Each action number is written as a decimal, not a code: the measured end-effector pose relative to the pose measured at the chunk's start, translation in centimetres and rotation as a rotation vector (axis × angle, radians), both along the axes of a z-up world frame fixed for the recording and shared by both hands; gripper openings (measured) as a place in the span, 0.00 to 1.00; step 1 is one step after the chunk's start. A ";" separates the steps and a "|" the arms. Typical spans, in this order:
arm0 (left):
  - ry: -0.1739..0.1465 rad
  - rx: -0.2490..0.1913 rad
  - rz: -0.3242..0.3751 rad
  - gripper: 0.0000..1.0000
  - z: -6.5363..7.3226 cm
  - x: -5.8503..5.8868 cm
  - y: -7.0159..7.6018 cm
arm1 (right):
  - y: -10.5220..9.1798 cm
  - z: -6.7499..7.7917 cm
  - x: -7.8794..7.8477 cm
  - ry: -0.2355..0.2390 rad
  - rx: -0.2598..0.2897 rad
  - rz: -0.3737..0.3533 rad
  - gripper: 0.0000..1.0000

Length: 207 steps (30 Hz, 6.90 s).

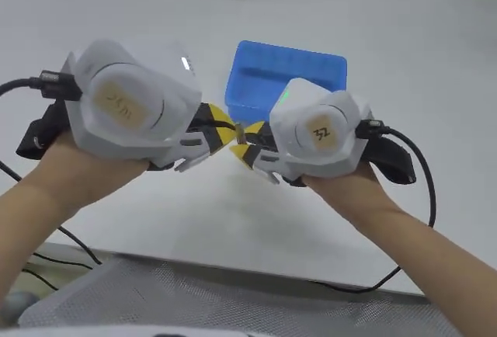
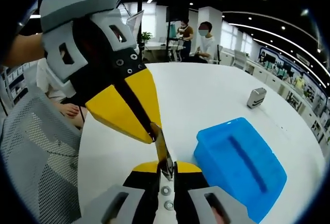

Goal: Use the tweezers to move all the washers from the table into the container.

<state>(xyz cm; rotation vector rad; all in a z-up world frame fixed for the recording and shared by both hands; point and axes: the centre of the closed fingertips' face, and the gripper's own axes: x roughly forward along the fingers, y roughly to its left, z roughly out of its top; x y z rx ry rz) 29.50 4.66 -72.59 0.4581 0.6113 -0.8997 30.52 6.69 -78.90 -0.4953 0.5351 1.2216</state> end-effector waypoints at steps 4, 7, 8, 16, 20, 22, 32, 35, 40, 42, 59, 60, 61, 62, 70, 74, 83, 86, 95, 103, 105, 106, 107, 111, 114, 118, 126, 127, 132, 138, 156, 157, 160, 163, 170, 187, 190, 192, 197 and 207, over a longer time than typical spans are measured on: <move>-0.003 -0.008 0.032 0.00 0.0 0.2 -0.1 | 0.0 -0.1 0.0 -0.057 -0.031 0.021 0.05; -0.003 -0.016 0.051 0.01 0.1 0.2 -0.2 | 0.0 -0.1 0.1 -0.046 -0.023 0.012 0.05; 0.016 -0.029 0.049 0.04 0.2 0.0 -0.4 | 0.0 -0.1 0.2 -0.048 -0.023 0.011 0.05; 0.008 -0.059 0.092 0.00 0.7 0.8 -0.6 | 0.0 -0.1 0.1 -0.057 -0.023 0.017 0.04; 0.033 -0.039 0.055 0.00 0.4 0.5 -0.7 | 0.1 -0.1 0.0 -0.061 -0.027 0.022 0.05; 0.049 -0.032 0.034 0.00 0.4 0.3 -0.8 | 0.0 -0.2 -0.1 -0.054 -0.027 0.024 0.05; 0.049 0.020 -0.020 0.00 1.3 -0.2 -1.1 | 0.0 0.8 -0.5 -0.069 -0.040 0.031 0.04; 0.035 0.020 -0.026 0.00 2.4 -0.2 -1.0 | 0.1 2.0 -0.4 -0.088 -0.039 0.046 0.04; 0.012 0.019 -0.020 0.00 4.2 0.1 -0.9 | 0.2 3.8 0.0 -0.117 -0.026 0.042 0.04; -0.007 0.023 -0.020 0.00 4.9 0.3 -0.9 | 0.3 4.7 0.6 -0.131 -0.013 0.031 0.04; -0.142 -0.012 0.019 0.00 6.7 4.5 -1.4 | -0.1 6.5 5.7 -0.233 -0.023 -0.053 0.04; -0.142 -0.017 0.025 0.00 6.6 4.7 -1.3 | -0.1 6.3 5.9 -0.234 -0.027 -0.054 0.04; -0.144 -0.021 0.030 0.00 6.4 4.9 -1.3 | -0.1 6.1 6.1 -0.236 -0.031 -0.056 0.04; -0.139 -0.024 0.034 0.00 6.0 5.1 -1.2 | 0.0 5.9 6.2 -0.234 -0.033 -0.057 0.04; -0.142 0.013 0.051 0.00 3.4 6.1 -1.2 | 0.0 3.2 7.4 -0.209 -0.058 -0.093 0.04; -0.135 0.065 0.043 0.00 1.9 6.5 -1.3 | 0.1 1.7 7.6 -0.172 -0.080 -0.112 0.04; -0.124 0.087 0.039 0.00 1.1 7.9 -1.4 | 0.2 0.9 8.8 -0.095 -0.033 -0.174 0.04; -0.114 0.087 0.045 0.00 1.0 8.2 -1.4 | 0.2 0.7 9.0 -0.050 -0.008 -0.204 0.05; -0.170 0.125 0.023 0.00 3.9 6.4 -1.3 | -0.1 4.2 7.8 -0.061 0.091 -0.209 0.09; -0.194 0.046 0.016 0.00 7.2 3.5 -1.5 | -0.5 7.6 4.9 -0.096 0.166 -0.168 0.10; -0.194 0.006 0.012 0.00 7.8 2.8 -1.8 | -0.5 8.2 3.9 -0.090 0.175 -0.155 0.09; -0.196 -0.003 0.014 0.00 8.0 2.6 -1.8 | -0.5 8.4 3.5 -0.094 0.178 -0.152 0.08; -0.200 -0.022 0.017 0.00 8.3 2.3 -1.9 | -0.4 8.6 3.1 -0.104 0.179 -0.143 0.07; -0.198 -0.037 0.034 0.00 8.4 1.5 -2.0 | -0.2 8.6 1.6 -0.123 0.172 -0.120 0.04; -0.188 -0.042 0.057 0.00 8.1 0.8 -2.1 | -0.3 8.1 1.0 -0.102 0.172 -0.117 0.04; -0.181 -0.056 0.066 0.00 8.0 0.3 -2.2 | -0.5 7.7 0.2 -0.103 0.160 -0.109 0.04; -0.192 -0.031 0.083 0.00 7.5 -0.3 -2.5 | -0.8 7.0 -0.3 -0.105 0.149 -0.116 0.04; -0.188 -0.048 0.107 0.00 7.6 -0.3 -2.5 | -0.8 7.0 -0.4 -0.107 0.147 -0.117 0.04; -0.163 -0.087 0.170 0.00 7.8 -0.2 -2.0 | -0.8 7.0 -0.7 -0.096 0.148 -0.115 0.03; -0.109 -0.110 0.183 0.00 7.4 -0.6 -1.8 | -0.7 6.8 -0.9 -0.101 0.145 -0.103 0.03; -0.009 -0.141 0.251 0.02 6.6 -1.5 -1.5 | -0.7 6.7 -1.1 -0.128 0.133 -0.095 0.03; -0.017 -0.136 0.252 0.00 6.5 -1.4 -1.5 | -0.7 6.7 -1.1 -0.131 0.130 -0.094 0.03; 0.006 -0.144 0.278 0.00 6.3 -1.3 -1.6 | -0.8 6.5 -1.1 -0.123 0.128 -0.098 0.03; 0.014 -0.133 0.283 0.00 6.0 -1.2 -1.7 | -0.9 6.1 -1.1 -0.116 0.127 -0.101 0.03; -0.074 0.018 0.132 0.00 4.3 -1.1 -1.2 | -1.4 4.4 -1.3 -0.093 0.079 -0.081 0.08; -0.040 -0.022 -0.009 0.00 1.8 -0.9 -2.2 | -2.1 1.7 -0.9 -0.060 0.024 -0.082 0.06; -0.034 -0.030 -0.010 0.00 1.1 -1.0 -2.2 | -2.1 0.9 -0.9 -0.053 0.011 -0.078 0.06; -0.037 -0.040 -0.008 0.00 0.8 -1.1 -2.2 | -2.2 0.6 -1.0 -0.057 -0.002 -0.076 0.06; -0.047 -0.044 -0.004 0.00 0.6 -1.3 -2.3 | -2.3 0.3 -1.0 -0.056 -0.009 -0.072 0.06; -0.052 -0.022 -0.002 0.00 0.5 -1.1 -2.0 | -2.0 0.7 -0.8 -0.077 -0.026 -0.033 0.07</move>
